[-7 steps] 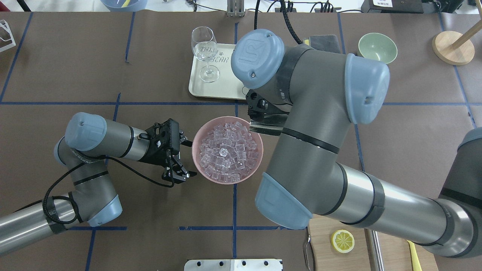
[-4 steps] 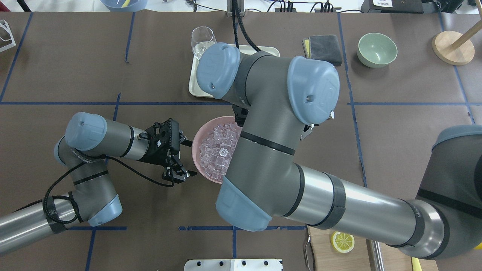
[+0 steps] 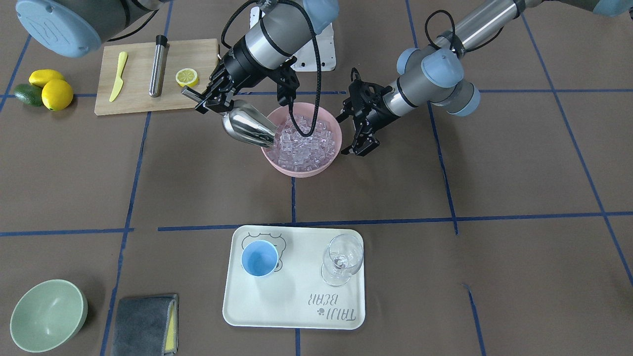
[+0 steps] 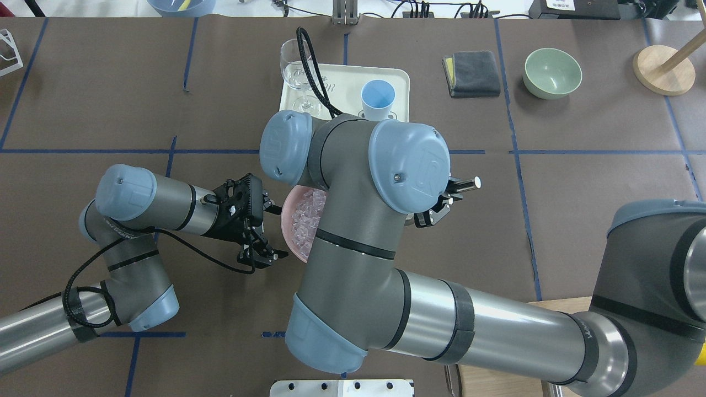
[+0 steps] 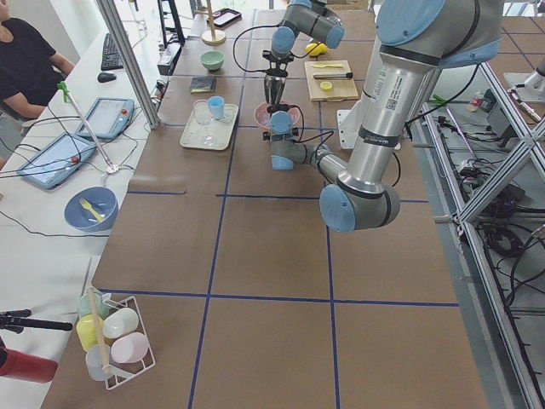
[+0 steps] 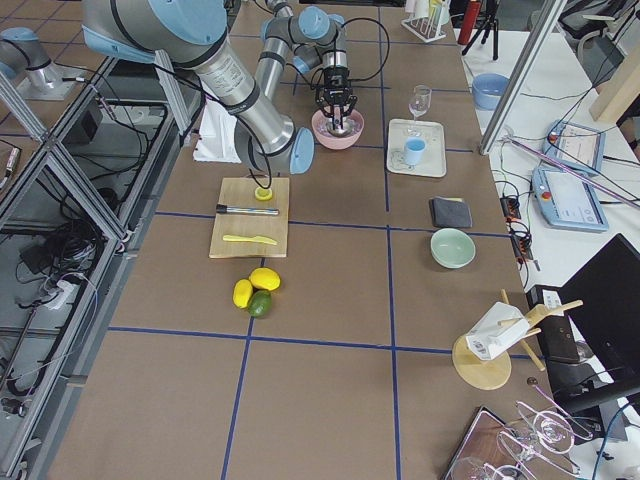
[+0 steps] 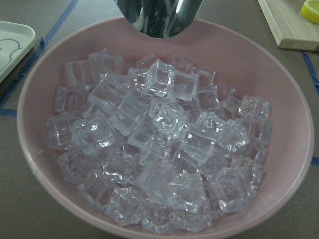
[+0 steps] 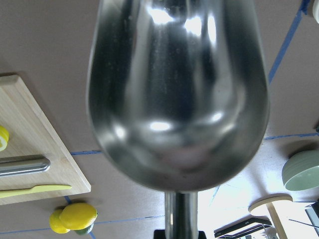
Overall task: Put ice in cup with scoop
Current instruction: 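Push the scoop down into the ice cubes with the right gripper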
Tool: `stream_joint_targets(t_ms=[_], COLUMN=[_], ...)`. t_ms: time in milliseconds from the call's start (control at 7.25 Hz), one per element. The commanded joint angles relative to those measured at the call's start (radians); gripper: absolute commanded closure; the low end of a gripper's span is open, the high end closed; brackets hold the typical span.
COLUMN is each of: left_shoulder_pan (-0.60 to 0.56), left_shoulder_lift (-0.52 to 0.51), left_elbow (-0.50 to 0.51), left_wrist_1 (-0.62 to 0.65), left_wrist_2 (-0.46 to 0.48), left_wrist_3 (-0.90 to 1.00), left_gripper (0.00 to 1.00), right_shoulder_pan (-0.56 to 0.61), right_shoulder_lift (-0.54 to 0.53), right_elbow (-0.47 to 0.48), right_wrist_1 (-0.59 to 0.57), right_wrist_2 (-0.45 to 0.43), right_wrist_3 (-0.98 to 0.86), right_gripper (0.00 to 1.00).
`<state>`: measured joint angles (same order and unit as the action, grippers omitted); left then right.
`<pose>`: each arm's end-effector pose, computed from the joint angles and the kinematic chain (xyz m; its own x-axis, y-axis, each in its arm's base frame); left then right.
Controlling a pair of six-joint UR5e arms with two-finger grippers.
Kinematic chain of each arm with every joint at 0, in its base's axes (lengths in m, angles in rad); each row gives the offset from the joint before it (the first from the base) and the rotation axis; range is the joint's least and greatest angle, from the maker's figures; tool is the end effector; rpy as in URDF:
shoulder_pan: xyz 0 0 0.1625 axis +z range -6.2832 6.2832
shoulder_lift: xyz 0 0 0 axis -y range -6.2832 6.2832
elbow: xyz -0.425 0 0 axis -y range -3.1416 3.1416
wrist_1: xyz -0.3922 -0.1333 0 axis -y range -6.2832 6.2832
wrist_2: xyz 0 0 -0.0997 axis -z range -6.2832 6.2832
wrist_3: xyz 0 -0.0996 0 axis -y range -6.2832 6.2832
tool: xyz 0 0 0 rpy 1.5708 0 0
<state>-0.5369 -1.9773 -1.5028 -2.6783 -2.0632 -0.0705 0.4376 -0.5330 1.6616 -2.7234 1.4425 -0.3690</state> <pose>0.5037 -0.4001 0.3346 0.0551 0.9902 -0.1286 -0.1033 0.1337 0.9856 -0.5098 -0.3998 0.1251 0.0628 -0.9919 -0.1106 0.9951 0.0706 -0.0685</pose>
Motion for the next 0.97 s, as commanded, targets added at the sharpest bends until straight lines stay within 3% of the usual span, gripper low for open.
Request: stream_joint_targets(t_ms=[0, 414, 828], left_shoulder_pan=[0.0, 0.0, 0.0], left_shoulder_lift=[0.0, 0.0, 0.002], left_elbow=[0.004, 0.004, 0.004], left_wrist_1=[0.0, -0.002, -0.002], left_wrist_2=[0.0, -0.002, -0.002], left_wrist_3=[0.0, 0.0, 0.0], left_gripper=[0.0, 0.0, 0.0], right_shoulder_pan=[-0.013, -0.025, -0.028], right_shoulder_lift=[0.031, 0.06, 0.062], right_elbow=[-0.04, -0.117, -0.12], right_wrist_1=[-0.001, 0.001, 0.01], right_wrist_2=[-0.02, -0.025, -0.025], right_wrist_3=[-0.005, -0.007, -0.013], right_gripper=[1.0, 1.0, 1.0])
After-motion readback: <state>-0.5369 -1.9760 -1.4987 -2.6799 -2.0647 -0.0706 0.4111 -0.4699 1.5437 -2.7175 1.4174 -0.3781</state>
